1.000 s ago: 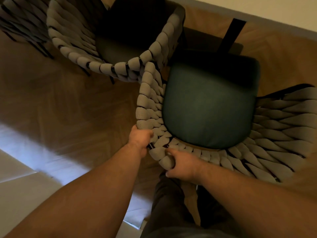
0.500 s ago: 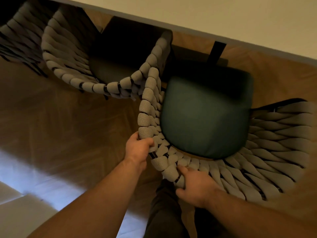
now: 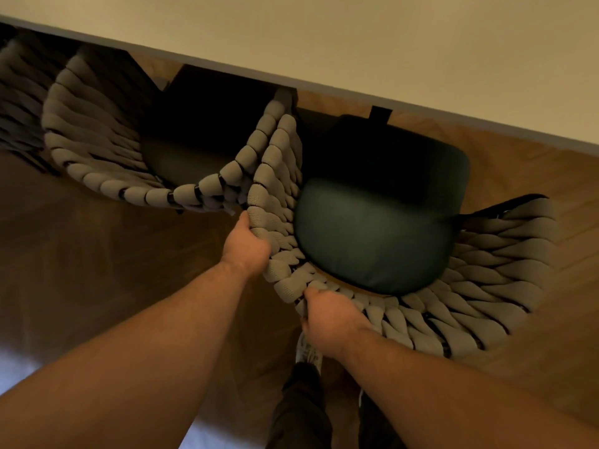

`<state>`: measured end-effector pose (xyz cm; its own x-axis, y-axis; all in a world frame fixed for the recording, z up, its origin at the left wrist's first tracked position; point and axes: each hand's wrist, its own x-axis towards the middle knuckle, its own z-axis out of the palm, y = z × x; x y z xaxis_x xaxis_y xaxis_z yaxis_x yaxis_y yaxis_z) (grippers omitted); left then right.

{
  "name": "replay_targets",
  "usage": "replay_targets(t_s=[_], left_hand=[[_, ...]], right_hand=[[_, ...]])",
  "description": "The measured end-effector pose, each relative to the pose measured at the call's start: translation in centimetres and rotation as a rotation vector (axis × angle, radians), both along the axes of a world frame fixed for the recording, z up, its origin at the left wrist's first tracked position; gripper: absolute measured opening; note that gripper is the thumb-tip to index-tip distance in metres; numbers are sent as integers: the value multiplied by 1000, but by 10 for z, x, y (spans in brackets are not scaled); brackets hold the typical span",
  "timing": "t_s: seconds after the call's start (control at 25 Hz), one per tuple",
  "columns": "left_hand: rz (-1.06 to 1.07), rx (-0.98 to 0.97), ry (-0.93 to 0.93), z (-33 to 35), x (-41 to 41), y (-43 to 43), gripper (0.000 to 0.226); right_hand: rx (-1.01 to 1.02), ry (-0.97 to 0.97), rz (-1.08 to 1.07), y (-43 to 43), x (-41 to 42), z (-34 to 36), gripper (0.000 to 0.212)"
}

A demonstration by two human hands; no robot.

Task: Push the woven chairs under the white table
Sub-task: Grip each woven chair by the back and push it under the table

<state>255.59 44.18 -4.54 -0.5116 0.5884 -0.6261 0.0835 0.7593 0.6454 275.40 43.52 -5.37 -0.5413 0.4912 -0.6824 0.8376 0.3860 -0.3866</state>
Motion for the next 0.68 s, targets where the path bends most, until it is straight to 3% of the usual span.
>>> replay_targets(t_s=[0.12,0.28,0.4,0.56,0.68], left_hand=[[-265,-100,63,2,6,-11,106],[-688,-276,435,2,27,-28,77],[-1032,-294,685,3,40,-37,66],[-1427,-279,616,5,56,-43,86],[-1533,-343,626,3,70,-39,99]], right_hand=[[-6,-36,-20,-1,-8,-5,36],[3,14,-39,0,-2,-3,39],[4,61,-37,0,15,-1,52],[24,-1,-39,-3,61,-3,62],[84,-40,14,-3,102,-2,63]])
